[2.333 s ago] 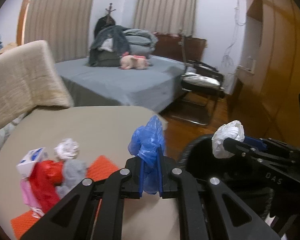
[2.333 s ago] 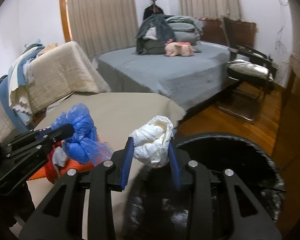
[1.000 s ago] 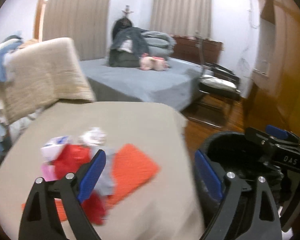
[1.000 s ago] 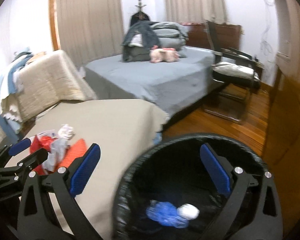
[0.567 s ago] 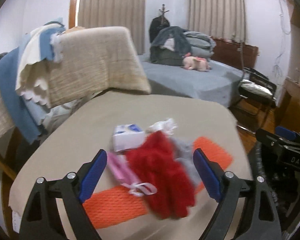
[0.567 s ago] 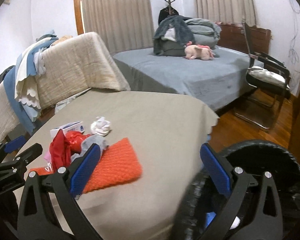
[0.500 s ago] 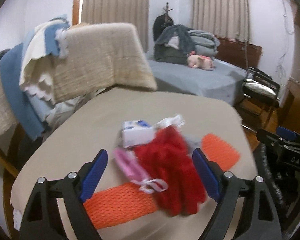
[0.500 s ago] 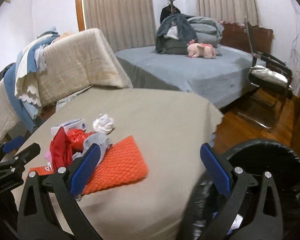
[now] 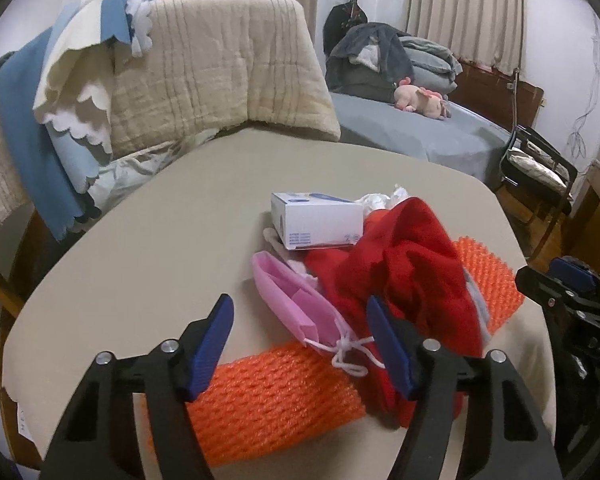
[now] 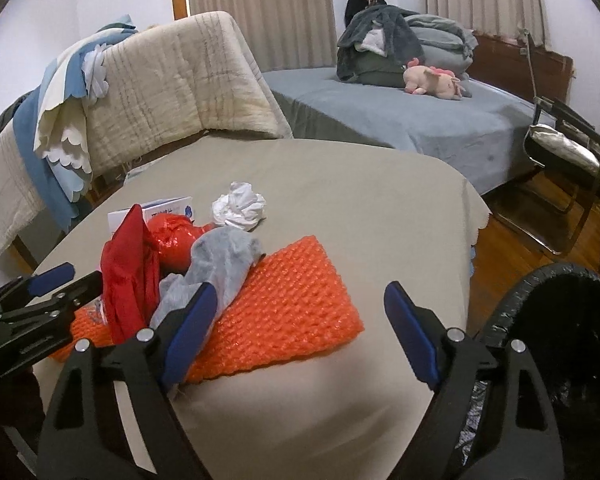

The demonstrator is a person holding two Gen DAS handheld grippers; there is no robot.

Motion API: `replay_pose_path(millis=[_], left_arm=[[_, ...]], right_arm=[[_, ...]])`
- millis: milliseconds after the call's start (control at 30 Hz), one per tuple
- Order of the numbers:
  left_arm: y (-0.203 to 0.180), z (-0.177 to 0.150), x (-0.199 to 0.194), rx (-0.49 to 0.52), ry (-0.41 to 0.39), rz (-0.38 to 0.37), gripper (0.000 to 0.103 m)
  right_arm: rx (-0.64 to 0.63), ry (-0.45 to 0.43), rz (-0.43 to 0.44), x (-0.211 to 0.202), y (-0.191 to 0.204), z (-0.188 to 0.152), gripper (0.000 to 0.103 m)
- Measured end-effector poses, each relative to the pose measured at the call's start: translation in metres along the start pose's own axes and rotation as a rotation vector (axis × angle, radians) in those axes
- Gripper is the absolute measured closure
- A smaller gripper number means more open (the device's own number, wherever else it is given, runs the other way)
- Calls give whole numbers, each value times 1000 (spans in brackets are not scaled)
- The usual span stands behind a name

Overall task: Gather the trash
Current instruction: 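Grasp the pink mask with the left gripper while the right grasps the grey sock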

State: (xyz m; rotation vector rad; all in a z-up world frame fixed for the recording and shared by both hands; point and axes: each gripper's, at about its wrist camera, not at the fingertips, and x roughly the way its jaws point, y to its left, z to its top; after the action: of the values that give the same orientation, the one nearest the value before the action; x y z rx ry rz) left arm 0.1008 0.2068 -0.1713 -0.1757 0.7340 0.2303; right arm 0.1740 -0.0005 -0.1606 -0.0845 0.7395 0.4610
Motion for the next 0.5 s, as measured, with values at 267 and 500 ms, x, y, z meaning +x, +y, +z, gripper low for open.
replay_pose_path(millis=[267, 500], left_arm=[[8, -3, 20, -42, 50, -49, 72], [12, -7, 19, -44, 55, -43, 92]], right_arm=[[-32, 25, 48, 16, 16, 3, 34], [-62, 59, 119, 28, 36, 4, 45]])
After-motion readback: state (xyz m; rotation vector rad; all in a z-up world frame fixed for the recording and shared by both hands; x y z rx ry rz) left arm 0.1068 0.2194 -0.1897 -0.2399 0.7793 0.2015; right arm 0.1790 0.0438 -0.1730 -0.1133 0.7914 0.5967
